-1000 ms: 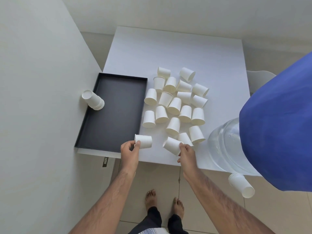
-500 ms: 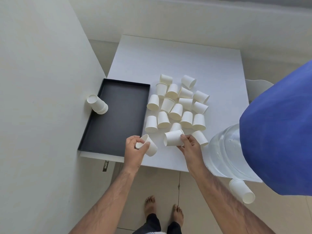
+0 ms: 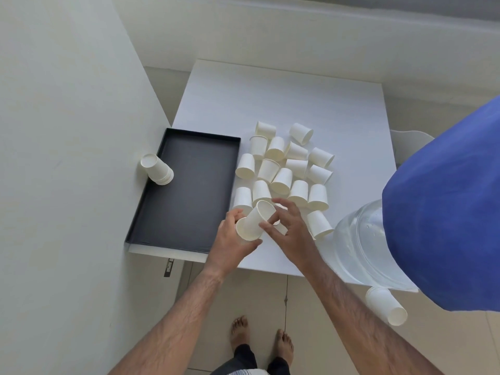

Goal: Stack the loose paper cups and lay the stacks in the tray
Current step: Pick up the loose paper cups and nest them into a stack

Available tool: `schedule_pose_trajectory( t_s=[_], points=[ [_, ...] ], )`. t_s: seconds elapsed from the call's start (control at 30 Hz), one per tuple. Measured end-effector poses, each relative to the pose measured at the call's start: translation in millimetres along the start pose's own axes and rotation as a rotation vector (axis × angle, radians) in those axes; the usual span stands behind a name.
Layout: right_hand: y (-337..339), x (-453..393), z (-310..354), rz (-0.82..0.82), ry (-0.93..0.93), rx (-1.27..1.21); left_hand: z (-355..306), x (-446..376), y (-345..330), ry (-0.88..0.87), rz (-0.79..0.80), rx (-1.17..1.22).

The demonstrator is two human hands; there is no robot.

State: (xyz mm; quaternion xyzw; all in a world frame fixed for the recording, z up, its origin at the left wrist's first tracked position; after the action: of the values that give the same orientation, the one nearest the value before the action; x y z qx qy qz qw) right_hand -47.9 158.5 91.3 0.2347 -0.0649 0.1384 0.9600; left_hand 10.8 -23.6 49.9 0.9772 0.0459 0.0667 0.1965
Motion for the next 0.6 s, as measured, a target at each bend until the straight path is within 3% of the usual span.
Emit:
schedule_pose_trajectory(
  t_s=[0.3, 0.6],
  points=[
    [-14, 11, 5, 0.082, 0.207, 0.454, -13, 2, 4, -0.049, -0.005, -0.009],
    [-29, 18, -6, 0.188, 0.060, 0.476, -14, 4, 5, -0.040, -0.050, 0.024]
  ],
)
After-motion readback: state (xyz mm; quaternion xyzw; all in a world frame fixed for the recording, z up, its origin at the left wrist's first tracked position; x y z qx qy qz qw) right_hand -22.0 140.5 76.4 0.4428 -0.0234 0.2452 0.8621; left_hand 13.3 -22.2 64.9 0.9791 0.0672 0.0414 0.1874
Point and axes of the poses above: each hand's wrist, its own x-axis away from the middle knuckle, its own y-axis out of the back of the hand, z = x × y, the point moved 2 cm from there along -x, towards the middle knuckle, and after that the axes turned 13 degrees about -y, right-handed, at the moved point
